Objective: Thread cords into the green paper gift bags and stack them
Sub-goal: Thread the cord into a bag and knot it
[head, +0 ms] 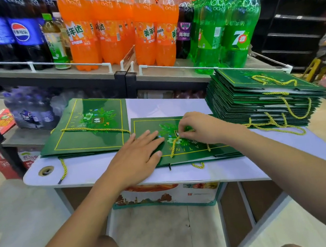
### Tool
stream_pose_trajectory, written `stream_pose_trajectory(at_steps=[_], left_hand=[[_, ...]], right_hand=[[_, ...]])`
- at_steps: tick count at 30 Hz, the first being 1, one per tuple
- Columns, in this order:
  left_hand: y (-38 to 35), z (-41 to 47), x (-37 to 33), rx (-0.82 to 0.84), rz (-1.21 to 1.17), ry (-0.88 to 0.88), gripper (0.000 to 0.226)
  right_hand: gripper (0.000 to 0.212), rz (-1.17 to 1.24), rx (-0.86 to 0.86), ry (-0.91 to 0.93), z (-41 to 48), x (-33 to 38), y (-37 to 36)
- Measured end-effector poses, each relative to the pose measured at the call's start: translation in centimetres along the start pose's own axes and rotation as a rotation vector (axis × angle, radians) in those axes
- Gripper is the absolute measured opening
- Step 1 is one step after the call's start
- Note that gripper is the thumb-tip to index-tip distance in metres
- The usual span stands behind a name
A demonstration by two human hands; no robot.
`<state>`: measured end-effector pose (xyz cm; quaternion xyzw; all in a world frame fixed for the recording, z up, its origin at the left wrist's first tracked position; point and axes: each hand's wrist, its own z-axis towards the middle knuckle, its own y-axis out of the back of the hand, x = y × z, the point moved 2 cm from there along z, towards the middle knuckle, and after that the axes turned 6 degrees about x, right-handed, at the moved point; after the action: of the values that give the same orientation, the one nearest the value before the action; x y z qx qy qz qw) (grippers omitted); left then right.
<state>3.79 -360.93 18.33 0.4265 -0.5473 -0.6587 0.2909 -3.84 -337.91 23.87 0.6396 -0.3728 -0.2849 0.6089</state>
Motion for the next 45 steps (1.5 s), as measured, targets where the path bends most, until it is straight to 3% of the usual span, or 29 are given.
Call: stream_pose_trajectory(at_steps=[4,6,8,12,17,38,42,45], left_hand=[[-0.1,0.1,0.2,0.025,0.019,-0.004,0.075],[-0.1,0.1,0.1,0.036,0.036,-0.005,0.070],[-0.1,0.1,0.0,0.043,0.042,-0.006,0.075],[0.0,0.1,-0.1,0.051,0.028,-0.006,0.082],[0.0,0.1,-0.1,0.054,0.035,-0.007,0.070],[-0.8,0.6,0.6,0.033,0.054,-0.019,0.076],[-0.5,0.3,0.3,0.020,0.042,-0.014,0.074],[-0.2,0.2,0.0,0.004,0.029,-0.011,0.075]], right_hand=[[0.012,0.495,0.007,-0.041,1.4,-0.2,2.2],[0.013,0.568,-0.021,-0.054,2.2,0.1,2.8],[0.021,0.441,-0.107,-0.055,3.0,0.4,3.1],[0.056,0.042,-0.198,-0.057,4.3,1.0,2.6],[0.065,-0.105,-0.253,-0.160,5.8,0.7,0.1],[0.065,-0.098,-0.307,-0.323,6.6,0.1,-3.2],[0.067,-0.030,-0.262,-0.294,6.2,0.2,-2.3],[0.056,0.030,-0.289,-0.196,4.8,0.8,-0.8]])
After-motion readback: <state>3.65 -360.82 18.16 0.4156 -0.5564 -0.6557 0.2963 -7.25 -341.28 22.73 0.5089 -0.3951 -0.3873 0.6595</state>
